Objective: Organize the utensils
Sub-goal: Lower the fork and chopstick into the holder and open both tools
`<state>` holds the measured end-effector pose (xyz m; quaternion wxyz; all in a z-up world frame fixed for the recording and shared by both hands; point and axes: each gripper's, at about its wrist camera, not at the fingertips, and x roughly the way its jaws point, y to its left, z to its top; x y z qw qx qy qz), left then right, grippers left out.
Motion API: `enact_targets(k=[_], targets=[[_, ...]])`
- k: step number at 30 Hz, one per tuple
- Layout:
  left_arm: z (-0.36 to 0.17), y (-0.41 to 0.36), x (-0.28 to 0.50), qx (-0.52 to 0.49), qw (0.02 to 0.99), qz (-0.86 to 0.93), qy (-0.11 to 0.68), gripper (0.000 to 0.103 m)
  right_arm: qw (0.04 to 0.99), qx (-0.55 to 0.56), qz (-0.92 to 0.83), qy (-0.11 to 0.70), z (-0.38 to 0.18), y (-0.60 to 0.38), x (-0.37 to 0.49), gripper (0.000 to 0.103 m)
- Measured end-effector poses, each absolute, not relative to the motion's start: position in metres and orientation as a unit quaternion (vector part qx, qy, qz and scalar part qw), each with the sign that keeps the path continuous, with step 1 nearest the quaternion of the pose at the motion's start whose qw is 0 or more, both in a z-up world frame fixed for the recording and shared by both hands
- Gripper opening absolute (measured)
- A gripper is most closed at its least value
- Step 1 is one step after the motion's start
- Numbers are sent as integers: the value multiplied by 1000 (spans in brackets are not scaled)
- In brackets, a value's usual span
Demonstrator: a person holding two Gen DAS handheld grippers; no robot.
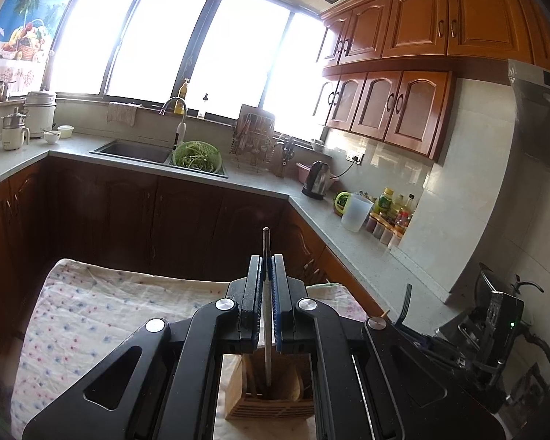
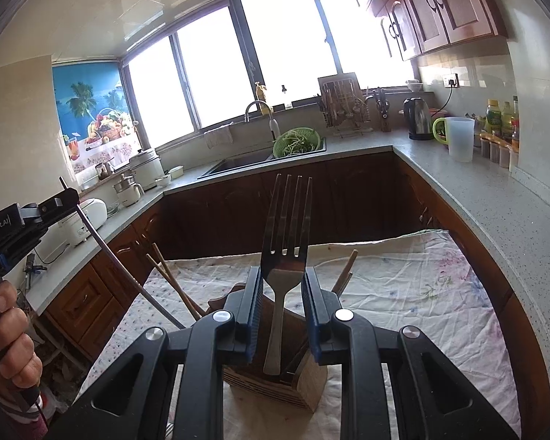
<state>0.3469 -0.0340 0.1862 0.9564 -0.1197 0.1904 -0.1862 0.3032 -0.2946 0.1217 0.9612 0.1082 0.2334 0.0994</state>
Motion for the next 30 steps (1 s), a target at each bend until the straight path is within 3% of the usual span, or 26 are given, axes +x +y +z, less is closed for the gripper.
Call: enact_targets(k=[15,30], targets=[[95,-52,368,-122,939,-177,269,4,949,107,98,280,52,-280,316,22],[84,-51,372,-121,934,-175,287,5,944,77,87,308,43,-275,321,22]])
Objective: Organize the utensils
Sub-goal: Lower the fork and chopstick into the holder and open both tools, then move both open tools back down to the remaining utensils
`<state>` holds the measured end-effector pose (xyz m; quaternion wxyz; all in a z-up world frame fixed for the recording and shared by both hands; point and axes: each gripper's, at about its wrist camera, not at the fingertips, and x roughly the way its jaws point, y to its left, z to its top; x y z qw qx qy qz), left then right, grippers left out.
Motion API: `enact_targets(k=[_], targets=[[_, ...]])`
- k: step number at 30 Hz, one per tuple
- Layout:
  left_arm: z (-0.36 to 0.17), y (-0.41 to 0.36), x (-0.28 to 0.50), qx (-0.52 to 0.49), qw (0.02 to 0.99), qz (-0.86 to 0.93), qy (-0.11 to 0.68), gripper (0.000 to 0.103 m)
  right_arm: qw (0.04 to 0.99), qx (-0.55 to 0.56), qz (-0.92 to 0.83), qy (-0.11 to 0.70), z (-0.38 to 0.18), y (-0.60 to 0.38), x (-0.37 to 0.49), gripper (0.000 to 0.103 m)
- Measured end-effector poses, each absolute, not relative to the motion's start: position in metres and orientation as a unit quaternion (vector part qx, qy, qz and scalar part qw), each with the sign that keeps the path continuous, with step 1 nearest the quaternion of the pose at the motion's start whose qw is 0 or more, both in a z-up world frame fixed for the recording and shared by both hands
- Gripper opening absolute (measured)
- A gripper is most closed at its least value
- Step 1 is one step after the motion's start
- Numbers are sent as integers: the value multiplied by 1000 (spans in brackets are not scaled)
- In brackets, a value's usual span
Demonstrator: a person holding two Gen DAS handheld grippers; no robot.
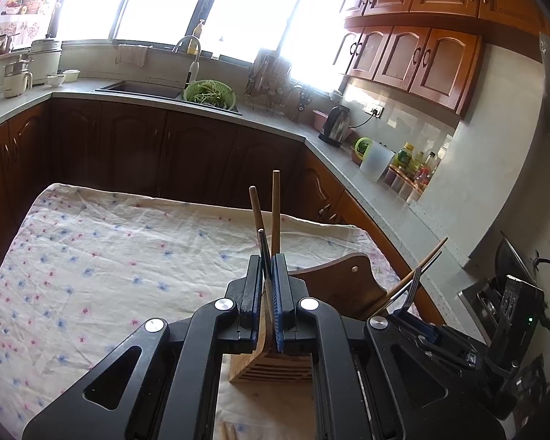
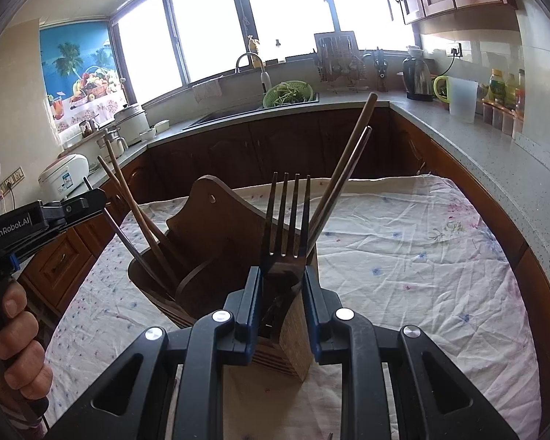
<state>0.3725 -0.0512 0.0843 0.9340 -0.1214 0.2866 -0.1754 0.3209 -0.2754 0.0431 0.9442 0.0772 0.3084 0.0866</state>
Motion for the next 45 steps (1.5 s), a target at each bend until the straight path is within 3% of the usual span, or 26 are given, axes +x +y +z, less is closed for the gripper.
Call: enact_targets(k=[16,21,23,29,31,32,33,39,45], targets=[[83,-50,374,-120,934,-170,291,7,942,87,92,310,42,-278,322,26],[76,-46,374,-128,931,-163,301,23,940,96,96,313,40,-281,322,26],[74,-45,372,-132,930,-163,303,24,940,97,95,313,39,-282,322,26],[77,-38,360,-138,930,-158,301,53,939,110,98,312,39,-286,316,27],[78,-31,353,-148,929,-146,305,78,938,116,103,310,41,-288,311,31],[78,-27,348,-154,930,-140,303,89,938,119,106,308,42,-289,307,41],[79,-22,342,-159,931,-138,298,91,938,123,109,306,44,-290,303,56],[73,3,302,-153,933,-119,304,94,945,131,120,273,54,-294,261,85],[59,21,255,-142,932,-96,321,94,950,134,114,259,57,-300,209,91]])
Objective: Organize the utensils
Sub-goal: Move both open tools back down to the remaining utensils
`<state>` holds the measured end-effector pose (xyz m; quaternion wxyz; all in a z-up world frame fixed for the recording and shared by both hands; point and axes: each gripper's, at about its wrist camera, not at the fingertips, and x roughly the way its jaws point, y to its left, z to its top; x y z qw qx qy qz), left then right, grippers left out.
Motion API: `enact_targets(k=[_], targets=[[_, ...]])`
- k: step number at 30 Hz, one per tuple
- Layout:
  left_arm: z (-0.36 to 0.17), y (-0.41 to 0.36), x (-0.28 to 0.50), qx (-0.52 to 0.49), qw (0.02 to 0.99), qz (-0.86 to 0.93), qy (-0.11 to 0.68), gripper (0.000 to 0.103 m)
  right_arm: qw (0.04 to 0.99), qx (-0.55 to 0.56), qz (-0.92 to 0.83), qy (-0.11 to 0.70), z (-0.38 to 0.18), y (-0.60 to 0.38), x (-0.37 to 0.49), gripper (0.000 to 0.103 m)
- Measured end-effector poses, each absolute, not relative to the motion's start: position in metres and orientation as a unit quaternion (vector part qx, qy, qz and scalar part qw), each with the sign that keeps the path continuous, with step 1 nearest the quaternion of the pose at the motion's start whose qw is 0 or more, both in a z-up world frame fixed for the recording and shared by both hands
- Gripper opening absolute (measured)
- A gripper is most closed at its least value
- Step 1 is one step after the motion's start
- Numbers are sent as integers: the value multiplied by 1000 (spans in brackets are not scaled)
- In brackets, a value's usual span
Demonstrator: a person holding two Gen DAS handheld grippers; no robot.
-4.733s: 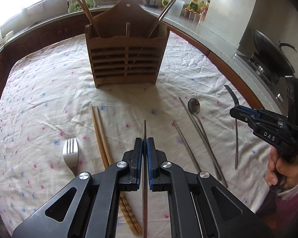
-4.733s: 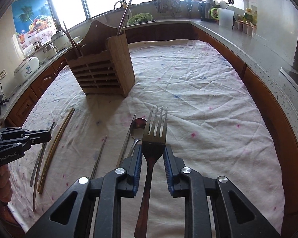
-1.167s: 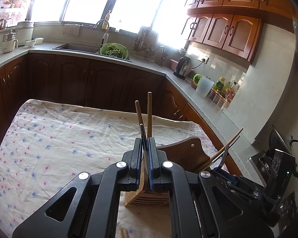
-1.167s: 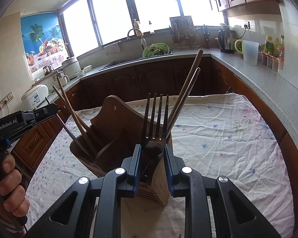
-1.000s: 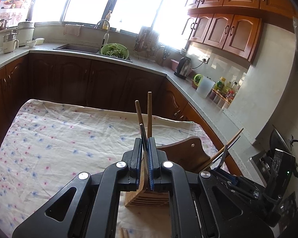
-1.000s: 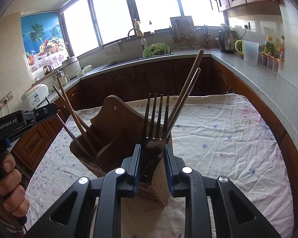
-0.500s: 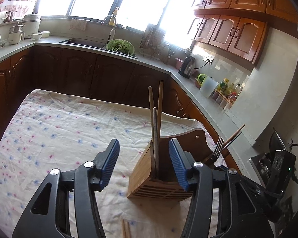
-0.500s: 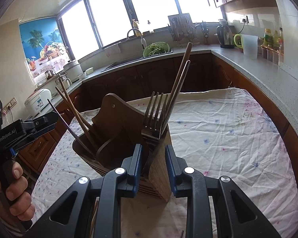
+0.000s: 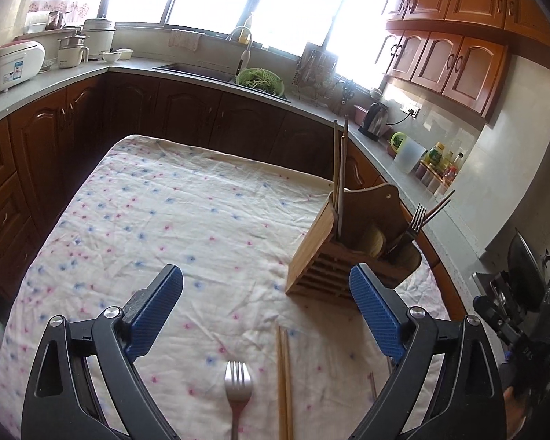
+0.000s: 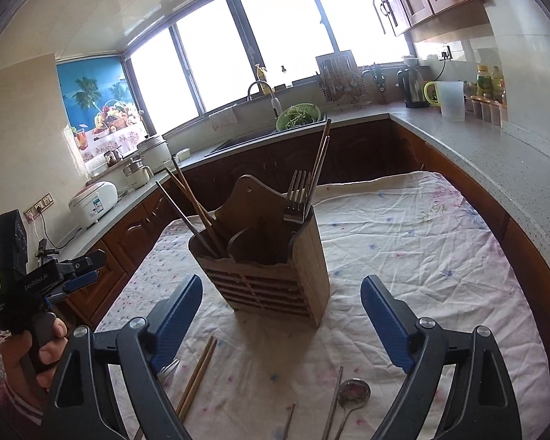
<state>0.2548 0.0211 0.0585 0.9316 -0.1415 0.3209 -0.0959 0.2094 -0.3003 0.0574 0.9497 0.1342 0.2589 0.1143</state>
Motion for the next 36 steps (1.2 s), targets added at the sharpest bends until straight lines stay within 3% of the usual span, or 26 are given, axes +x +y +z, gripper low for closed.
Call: enact_targets(k=[15,26,36], targets=[[25,16,164,-111,922,-111,355,95,950,132,88,271,41,-305,100,96],[-6,11,135,-92,910,-106,390,95,916,116,33,384,-11,-299,81,102],[-12,4,140,-76,907,-103,401,95,927,143,49,344,-19,-311,78,102]])
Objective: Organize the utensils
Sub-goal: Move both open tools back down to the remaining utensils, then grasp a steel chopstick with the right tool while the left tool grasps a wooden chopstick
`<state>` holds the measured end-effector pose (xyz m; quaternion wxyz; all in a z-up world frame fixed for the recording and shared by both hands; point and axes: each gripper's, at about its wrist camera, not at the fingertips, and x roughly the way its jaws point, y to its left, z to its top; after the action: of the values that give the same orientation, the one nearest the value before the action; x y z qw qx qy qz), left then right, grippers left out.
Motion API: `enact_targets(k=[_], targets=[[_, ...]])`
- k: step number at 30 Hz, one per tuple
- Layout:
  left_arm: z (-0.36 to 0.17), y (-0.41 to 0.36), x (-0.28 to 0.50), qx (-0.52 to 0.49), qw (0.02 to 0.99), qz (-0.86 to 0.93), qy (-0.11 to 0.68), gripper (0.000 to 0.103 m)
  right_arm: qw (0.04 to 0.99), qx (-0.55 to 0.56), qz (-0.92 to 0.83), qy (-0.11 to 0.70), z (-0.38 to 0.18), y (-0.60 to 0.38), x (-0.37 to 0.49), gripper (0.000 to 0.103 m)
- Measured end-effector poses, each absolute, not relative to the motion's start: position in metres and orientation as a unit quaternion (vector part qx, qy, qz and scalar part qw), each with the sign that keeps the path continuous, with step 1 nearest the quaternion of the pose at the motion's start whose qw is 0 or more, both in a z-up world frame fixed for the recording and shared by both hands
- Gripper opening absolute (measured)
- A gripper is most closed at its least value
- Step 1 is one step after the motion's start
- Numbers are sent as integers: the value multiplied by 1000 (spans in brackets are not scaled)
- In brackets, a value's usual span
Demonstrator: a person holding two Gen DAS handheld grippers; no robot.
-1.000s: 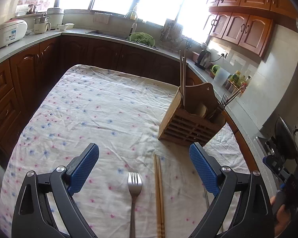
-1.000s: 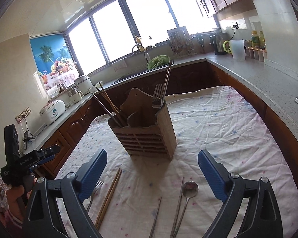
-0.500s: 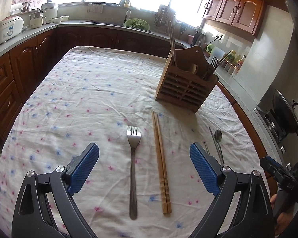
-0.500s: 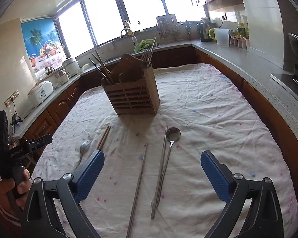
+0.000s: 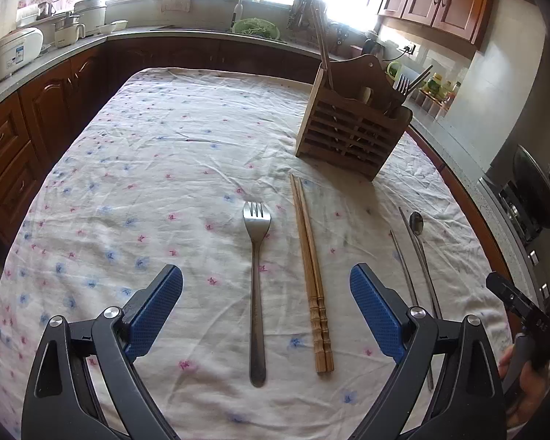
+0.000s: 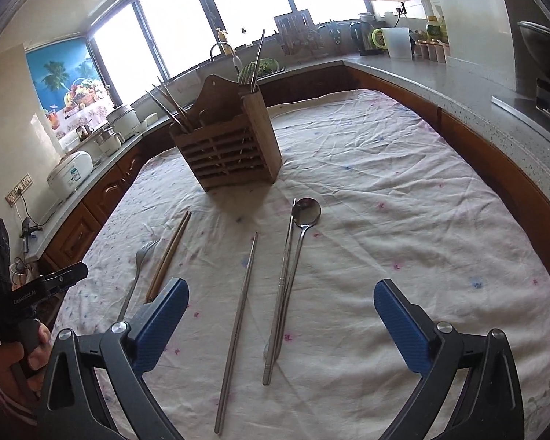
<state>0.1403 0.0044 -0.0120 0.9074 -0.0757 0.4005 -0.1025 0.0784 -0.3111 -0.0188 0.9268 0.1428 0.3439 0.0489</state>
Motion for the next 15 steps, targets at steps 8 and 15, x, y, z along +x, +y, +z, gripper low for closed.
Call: enact_targets(k=[8,15], targets=[[-13,-21,168,-32,903,-115,413,94,921,128,48,364,-20,-312,107,80],[-23,-32,208,-38,886,-131,443,74,906,140,61,394,-28,-315,142,43]])
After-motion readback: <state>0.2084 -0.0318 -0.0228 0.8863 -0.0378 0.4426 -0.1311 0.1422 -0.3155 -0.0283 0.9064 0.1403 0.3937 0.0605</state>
